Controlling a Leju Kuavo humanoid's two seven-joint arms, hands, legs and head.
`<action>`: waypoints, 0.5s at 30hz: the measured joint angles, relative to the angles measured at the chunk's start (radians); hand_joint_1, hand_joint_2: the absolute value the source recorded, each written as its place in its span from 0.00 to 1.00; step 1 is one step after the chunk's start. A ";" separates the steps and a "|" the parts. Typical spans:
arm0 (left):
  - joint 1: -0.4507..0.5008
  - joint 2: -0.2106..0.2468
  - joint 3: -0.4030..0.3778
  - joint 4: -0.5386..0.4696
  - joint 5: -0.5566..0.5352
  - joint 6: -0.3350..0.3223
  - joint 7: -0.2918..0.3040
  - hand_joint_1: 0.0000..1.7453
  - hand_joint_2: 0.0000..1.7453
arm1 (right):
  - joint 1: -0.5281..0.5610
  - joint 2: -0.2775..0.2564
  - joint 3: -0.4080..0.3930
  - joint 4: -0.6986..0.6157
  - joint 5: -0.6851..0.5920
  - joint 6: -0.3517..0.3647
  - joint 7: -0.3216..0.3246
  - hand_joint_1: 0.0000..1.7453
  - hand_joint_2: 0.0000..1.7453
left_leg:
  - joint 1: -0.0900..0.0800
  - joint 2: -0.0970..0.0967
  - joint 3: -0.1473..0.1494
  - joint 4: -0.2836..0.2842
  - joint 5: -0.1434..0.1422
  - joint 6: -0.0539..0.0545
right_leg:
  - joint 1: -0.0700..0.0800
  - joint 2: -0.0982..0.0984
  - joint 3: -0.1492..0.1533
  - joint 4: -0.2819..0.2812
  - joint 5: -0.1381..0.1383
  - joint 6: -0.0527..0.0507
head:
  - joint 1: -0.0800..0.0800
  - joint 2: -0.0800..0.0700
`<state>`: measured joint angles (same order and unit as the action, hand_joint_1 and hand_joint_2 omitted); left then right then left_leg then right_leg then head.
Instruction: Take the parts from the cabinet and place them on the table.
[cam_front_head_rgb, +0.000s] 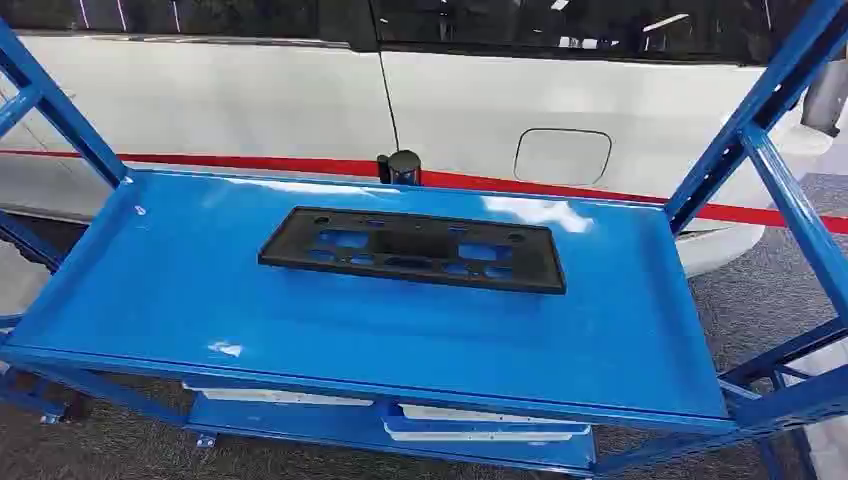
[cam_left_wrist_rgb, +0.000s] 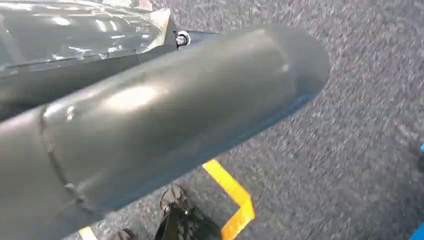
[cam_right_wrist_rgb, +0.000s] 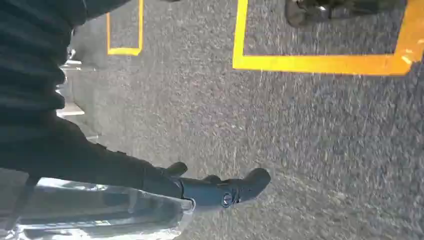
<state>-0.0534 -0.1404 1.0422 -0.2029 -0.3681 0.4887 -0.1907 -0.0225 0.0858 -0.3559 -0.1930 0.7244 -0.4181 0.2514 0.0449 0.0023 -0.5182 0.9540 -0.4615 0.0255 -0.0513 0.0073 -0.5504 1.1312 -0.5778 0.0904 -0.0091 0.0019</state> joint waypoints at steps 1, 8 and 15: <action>0.000 0.000 -0.001 0.000 0.000 -0.002 0.000 0.00 0.00 | -0.001 -0.001 0.000 0.000 -0.001 0.000 -0.002 0.00 1.00 | 0.008 0.000 -0.003 0.013 -0.007 -0.014 | -0.012 -0.006 0.041 -0.091 0.041 0.023 | 0.000 0.000; 0.003 0.008 -0.003 0.002 -0.001 -0.005 -0.002 0.00 0.00 | -0.005 0.006 -0.001 0.005 -0.005 -0.001 -0.004 0.00 1.00 | 0.015 -0.004 -0.045 0.081 -0.052 -0.053 | -0.003 0.009 0.011 -0.086 0.049 -0.036 | -0.009 0.000; 0.002 0.007 -0.004 0.003 -0.002 -0.007 -0.002 0.00 0.00 | -0.004 0.005 -0.002 0.005 -0.007 -0.002 -0.007 0.00 1.00 | -0.024 -0.005 -0.071 0.262 -0.144 0.003 | 0.048 0.000 -0.030 -0.084 0.084 -0.080 | -0.015 0.000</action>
<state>-0.0510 -0.1331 1.0384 -0.2003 -0.3704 0.4818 -0.1923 -0.0269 0.0912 -0.3582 -0.1877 0.7172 -0.4200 0.2445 0.0208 -0.0029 -0.5890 1.2161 -0.6052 0.0285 -0.0037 0.0074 -0.5805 1.0467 -0.4934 0.0106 -0.0244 0.0019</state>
